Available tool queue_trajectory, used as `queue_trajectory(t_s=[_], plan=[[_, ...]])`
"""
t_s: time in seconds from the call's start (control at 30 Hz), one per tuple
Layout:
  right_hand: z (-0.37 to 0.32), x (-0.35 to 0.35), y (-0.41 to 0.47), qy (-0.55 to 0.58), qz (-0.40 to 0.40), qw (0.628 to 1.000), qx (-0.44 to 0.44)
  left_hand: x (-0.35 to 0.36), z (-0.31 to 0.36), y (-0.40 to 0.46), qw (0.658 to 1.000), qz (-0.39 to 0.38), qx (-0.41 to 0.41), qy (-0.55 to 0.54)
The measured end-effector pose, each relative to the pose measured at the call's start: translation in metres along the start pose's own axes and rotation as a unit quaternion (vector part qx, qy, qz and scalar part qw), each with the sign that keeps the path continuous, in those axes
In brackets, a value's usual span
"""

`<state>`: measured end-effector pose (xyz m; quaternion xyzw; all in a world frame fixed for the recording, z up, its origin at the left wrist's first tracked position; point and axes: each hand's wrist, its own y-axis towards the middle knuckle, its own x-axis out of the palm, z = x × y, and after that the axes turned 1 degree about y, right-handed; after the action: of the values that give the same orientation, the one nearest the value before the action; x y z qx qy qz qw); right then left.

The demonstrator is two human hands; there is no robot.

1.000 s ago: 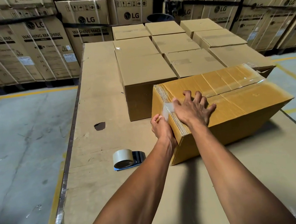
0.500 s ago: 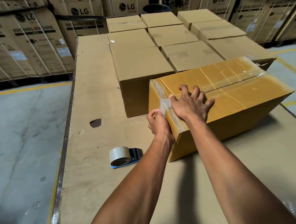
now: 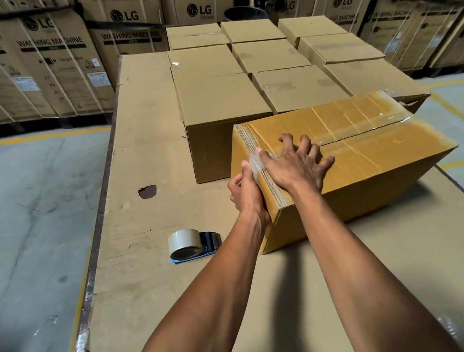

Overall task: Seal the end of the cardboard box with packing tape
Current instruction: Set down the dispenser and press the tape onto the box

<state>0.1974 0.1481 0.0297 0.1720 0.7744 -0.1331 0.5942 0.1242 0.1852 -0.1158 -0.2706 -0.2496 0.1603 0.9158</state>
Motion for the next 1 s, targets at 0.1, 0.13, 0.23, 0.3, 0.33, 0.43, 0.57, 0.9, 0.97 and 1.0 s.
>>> queue_trajectory(t_s=[0.1, 0.13, 0.23, 0.3, 0.33, 0.43, 0.57, 0.9, 0.97, 1.0], plan=[[0.0, 0.002, 0.0, -0.009, 0.005, 1.0, -0.002, -0.001, 0.003, -0.005, 1.0, -0.005, 0.0, -0.007], [0.0, 0.002, -0.001, -0.011, 0.007, 1.0, -0.002, -0.002, 0.013, -0.019, 1.0, -0.004, 0.001, -0.01], [0.0, -0.001, -0.003, -0.006, 0.015, 1.0, -0.006, -0.006, 0.015, -0.027, 1.0, -0.008, 0.003, -0.017], [0.001, -0.008, -0.005, 0.005, 0.001, 1.0, -0.007, -0.007, 0.016, -0.029, 0.999, -0.042, 0.0, -0.021], [0.001, -0.012, -0.006, 0.011, -0.017, 1.0, -0.01, -0.006, 0.013, -0.03, 0.998, -0.063, -0.003, -0.024], [0.009, -0.023, -0.01, 0.011, -0.073, 0.997, -0.029, -0.008, 0.01, -0.042, 0.993, -0.112, -0.012, -0.025], [0.022, -0.023, -0.011, -0.009, -0.084, 0.995, -0.05, -0.014, 0.012, -0.054, 0.991, -0.123, 0.0, -0.046], [0.02, -0.017, -0.015, -0.003, -0.015, 0.998, -0.057, -0.019, 0.021, -0.063, 0.996, -0.09, 0.025, -0.007], [0.018, -0.02, -0.021, -0.004, -0.024, 0.998, -0.053, -0.018, 0.023, -0.075, 0.993, -0.115, 0.014, -0.035], [0.018, -0.021, -0.024, -0.011, -0.026, 0.998, -0.053, -0.017, 0.022, -0.079, 0.99, -0.129, 0.015, -0.048]])
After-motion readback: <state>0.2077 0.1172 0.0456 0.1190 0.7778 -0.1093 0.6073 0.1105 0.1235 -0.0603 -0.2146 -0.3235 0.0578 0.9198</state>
